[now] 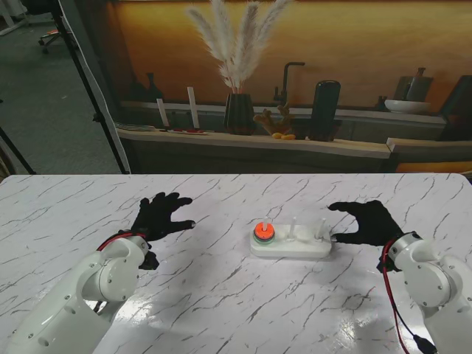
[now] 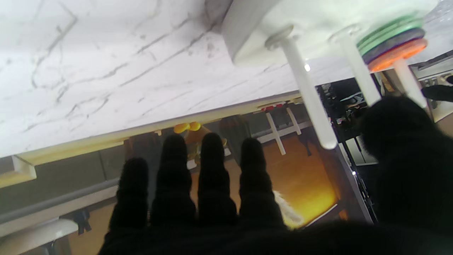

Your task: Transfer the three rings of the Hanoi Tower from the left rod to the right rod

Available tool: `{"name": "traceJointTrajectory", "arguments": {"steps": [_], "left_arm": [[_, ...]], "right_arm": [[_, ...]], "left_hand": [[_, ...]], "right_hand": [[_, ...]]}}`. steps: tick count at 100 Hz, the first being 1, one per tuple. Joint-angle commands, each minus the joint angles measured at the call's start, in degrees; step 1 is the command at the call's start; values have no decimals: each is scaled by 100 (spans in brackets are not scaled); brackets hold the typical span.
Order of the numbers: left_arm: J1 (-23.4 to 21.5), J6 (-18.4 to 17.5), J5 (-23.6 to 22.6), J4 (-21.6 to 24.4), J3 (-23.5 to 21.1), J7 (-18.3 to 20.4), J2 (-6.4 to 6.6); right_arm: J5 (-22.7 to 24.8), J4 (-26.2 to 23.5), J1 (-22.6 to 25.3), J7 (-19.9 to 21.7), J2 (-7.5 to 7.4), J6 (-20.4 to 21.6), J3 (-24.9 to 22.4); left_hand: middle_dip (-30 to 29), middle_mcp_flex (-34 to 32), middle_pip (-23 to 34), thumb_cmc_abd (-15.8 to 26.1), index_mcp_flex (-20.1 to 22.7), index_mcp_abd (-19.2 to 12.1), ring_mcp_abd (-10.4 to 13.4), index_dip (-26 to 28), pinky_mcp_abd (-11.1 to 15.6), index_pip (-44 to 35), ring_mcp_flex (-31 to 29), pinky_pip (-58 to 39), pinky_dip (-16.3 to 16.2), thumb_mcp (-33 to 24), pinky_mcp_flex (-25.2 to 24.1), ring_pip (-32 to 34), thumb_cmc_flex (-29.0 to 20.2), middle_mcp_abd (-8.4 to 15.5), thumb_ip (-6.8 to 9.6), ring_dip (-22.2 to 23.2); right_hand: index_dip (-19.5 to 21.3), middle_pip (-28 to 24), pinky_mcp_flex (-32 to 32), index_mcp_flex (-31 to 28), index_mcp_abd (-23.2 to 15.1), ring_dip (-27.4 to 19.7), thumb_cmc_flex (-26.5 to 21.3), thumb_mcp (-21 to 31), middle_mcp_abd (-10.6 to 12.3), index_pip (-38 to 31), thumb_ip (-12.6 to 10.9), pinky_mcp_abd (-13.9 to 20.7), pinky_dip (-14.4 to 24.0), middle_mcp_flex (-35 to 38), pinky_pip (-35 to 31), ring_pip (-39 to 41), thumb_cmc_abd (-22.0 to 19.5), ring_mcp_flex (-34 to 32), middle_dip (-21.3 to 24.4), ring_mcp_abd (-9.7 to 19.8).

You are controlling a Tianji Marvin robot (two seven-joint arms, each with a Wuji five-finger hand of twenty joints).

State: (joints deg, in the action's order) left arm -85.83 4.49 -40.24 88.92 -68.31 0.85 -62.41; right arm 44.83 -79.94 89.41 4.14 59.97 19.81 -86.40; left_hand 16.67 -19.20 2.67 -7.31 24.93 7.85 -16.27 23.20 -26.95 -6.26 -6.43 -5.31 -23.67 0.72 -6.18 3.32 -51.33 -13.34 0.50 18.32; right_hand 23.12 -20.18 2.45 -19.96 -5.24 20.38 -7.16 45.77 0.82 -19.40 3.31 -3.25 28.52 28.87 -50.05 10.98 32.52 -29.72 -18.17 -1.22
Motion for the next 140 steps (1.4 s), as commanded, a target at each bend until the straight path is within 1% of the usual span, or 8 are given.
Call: {"name": "traceJointTrajectory", "arguments": {"steps": [1,16,46,54,70,87,96,140], "left_arm": [[-42,-76,26,-12,20,76,-20],[-62,-62,28,-4,21,74,-20],[-93,-47,31,9,11,82,-19],[-99,-39,33,12,10,86,-19],[-113,-31,39,14,4,83,-20],[-131,-19,45,17,-6,83,-20],[-139,-19,49,17,-14,84,-20],[-167,-25,70,7,-46,62,-24]], "right_arm": [[130,84,-6,-6,-2,35,67],[195,316,-166,-23,-27,177,224],[637,795,-589,-204,-96,335,632],[682,899,-683,-227,-106,329,737],[726,1101,-879,-269,-120,318,940],[768,1241,-1046,-235,-139,286,1146],[876,1335,-1137,-345,-146,266,1282],[1199,1146,-1137,-362,-169,-94,1587]], "left_hand": [[-76,172,-63,155,-151,32,134,-79,-151,50,149,256,20,79,-53,-116,-52,-29,-130,-29],[-75,171,-63,148,-152,38,126,-79,-154,50,149,257,22,77,-55,-115,-61,-42,-129,-30],[-72,160,-60,139,-142,44,121,-77,-153,45,137,257,24,77,-53,-106,-60,-37,-127,-19],[-70,154,-58,141,-141,41,64,-77,-152,44,38,256,24,77,-53,-59,-60,-31,-128,3],[-69,152,-58,144,-142,41,128,-77,-152,44,142,256,25,75,-53,-110,-61,-39,-128,-10],[-67,144,-56,144,-132,48,85,-76,-152,40,59,255,24,76,-54,-74,-62,-36,-128,4],[-66,142,-55,144,-137,43,116,-76,-153,42,128,256,25,78,-54,-104,-59,-42,-128,-5],[-65,137,-56,146,-126,54,126,-74,-147,38,150,260,31,77,-52,-118,-57,-42,-129,-18]], "right_hand": [[-118,75,169,253,-173,-60,303,68,21,117,-173,-1904,-58,-197,113,-138,67,175,37,73],[-125,83,176,281,-177,-55,268,80,28,118,-171,-1892,-49,-246,170,-150,110,177,37,78],[-158,-16,104,412,-139,-33,165,64,41,123,-162,-1908,10,-246,187,-103,206,101,18,87],[-170,-35,99,455,-134,-30,153,61,36,121,-162,-1905,24,-261,190,-89,214,92,20,87],[-190,-67,92,488,-135,-26,136,55,36,98,-162,-1909,50,-281,189,-66,236,89,27,94],[-223,-81,97,541,-132,-29,114,54,37,90,-163,-1898,70,-310,193,-57,247,110,42,89],[-239,-81,96,564,-123,-27,109,52,18,85,-163,-1901,81,-349,190,-45,253,101,50,88],[-297,-125,90,543,-136,-16,-5,48,-27,30,-164,-1910,147,-407,116,16,302,107,69,82]]}}
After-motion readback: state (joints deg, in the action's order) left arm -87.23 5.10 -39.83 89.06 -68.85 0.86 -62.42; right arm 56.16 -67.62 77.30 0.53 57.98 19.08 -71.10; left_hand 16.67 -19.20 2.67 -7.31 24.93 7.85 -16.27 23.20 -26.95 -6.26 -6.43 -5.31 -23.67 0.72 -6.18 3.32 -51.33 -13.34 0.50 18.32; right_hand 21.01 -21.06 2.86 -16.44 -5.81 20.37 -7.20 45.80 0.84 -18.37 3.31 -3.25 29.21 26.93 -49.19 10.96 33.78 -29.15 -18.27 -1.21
